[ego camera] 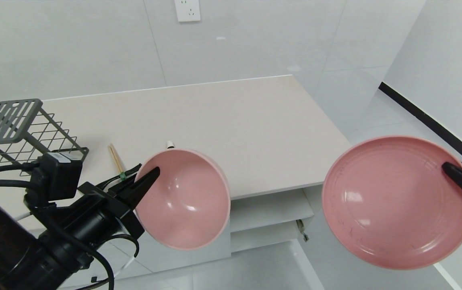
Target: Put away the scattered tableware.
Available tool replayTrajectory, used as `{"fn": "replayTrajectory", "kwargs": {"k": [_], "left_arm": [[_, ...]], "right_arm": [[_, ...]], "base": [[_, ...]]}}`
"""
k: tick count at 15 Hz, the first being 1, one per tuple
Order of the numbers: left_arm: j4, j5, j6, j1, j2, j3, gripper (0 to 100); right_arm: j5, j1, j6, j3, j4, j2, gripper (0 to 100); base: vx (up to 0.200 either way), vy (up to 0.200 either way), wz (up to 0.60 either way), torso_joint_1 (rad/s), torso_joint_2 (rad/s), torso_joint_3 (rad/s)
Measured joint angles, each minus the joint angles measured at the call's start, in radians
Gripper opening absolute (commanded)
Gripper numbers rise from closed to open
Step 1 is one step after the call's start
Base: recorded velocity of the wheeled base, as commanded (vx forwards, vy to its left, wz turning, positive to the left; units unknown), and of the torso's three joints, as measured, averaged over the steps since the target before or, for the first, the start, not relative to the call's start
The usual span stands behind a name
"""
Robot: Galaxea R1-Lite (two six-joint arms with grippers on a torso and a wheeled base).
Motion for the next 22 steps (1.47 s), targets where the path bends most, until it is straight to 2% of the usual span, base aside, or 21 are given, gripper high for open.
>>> {"fn": "replayTrajectory", "kwargs": {"k": [5, 10, 15, 19, 22], "left_arm": [[0.000, 0.000, 0.000, -0.004, -0.003, 0.001, 0], [0.000, 0.000, 0.000, -0.006, -0.005, 0.022, 0], [0.000, -0.002, 0.000, -0.049, -0.011, 0.040, 0], [0.000, -0.003, 0.001, -0.073, -0.009, 0.065, 0], [0.000, -0.005, 0.001, -0.075, -0.005, 0.084, 0]], "right_arm": [[0.000, 0.000, 0.000, -0.001, -0.014, 0.000, 0], [0.000, -0.001, 0.001, 0.013, -0.055, 0.006, 0], [0.000, 0.000, 0.001, 0.033, -0.054, 0.018, 0], [0.000, 0.007, 0.000, 0.054, -0.059, 0.066, 0], [0.000, 0.012, 0.000, 0.071, -0.141, 0.147, 0]], "base": [[0.000, 0.000, 0.00, -0.005, 0.02, 0.012], [0.000, 0.000, 0.00, -0.099, 0.24, 0.128], [0.000, 0.000, 0.00, -0.069, 0.16, 0.094], [0.000, 0.000, 0.00, -0.164, 0.39, 0.224], [0.000, 0.000, 0.00, -0.224, 0.55, 0.318]]}}
